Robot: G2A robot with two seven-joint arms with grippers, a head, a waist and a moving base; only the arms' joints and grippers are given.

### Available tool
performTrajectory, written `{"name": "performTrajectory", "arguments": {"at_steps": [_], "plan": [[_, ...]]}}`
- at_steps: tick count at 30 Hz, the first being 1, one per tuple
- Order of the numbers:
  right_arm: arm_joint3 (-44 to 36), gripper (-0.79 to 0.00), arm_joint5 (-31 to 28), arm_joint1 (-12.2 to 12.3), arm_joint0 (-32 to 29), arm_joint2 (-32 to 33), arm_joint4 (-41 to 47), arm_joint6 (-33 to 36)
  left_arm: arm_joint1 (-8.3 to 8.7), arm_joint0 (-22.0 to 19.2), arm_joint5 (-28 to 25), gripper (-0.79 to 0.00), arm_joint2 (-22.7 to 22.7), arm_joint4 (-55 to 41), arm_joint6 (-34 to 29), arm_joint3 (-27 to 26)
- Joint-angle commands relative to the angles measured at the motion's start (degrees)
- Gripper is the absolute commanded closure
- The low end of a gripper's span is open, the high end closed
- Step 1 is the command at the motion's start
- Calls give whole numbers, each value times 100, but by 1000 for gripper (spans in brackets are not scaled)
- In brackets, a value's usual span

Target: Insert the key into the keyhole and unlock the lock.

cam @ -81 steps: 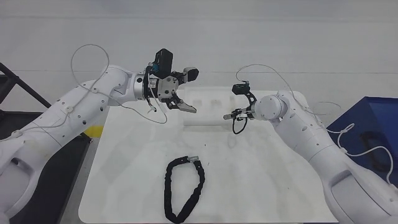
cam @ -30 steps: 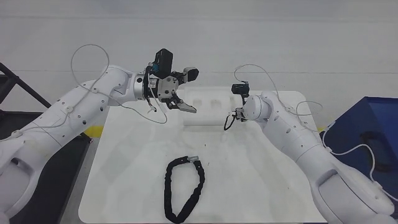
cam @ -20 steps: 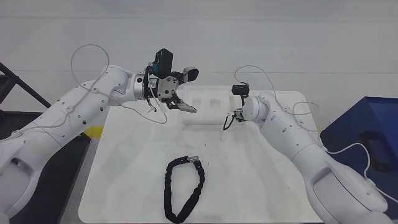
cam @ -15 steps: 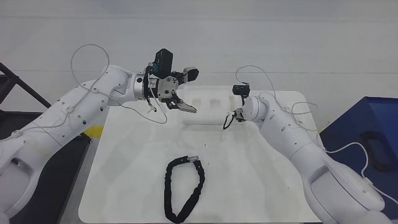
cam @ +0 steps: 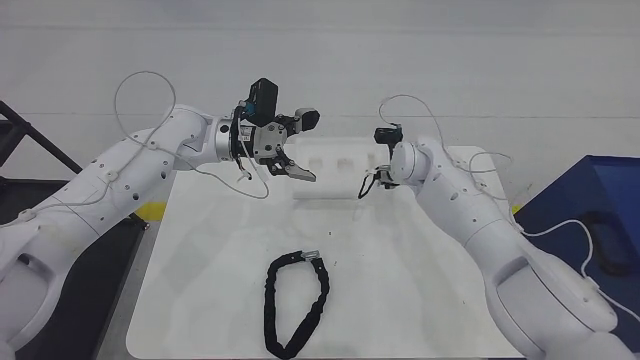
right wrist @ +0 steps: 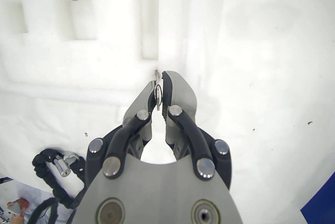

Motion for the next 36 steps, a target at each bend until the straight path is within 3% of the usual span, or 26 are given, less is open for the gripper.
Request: {"name": "performTrajectory", "arguments": {"at_steps": [1, 10, 22, 28, 36], "plan": [[-154, 0, 75, 46, 3, 65, -54, 137, 0, 0, 0, -785, 0, -1, 0, 0], [-1531, 0, 158, 498, -348, 745, -231, 892, 0, 0, 0, -785, 0, -1, 0, 0], [-5005, 0, -64, 1331, -1902, 2597, -453, 2129, 0, 0, 0, -785, 0, -1, 0, 0], [-6306, 0, -638, 1528, -2680, 3520, 276, 2215, 0, 0, 0, -785, 0, -1, 0, 0], [-6838, 0, -1574, 1641, -3257, 4299, 1397, 1849, 0, 0, 0, -785, 0, -1, 0, 0]]}}
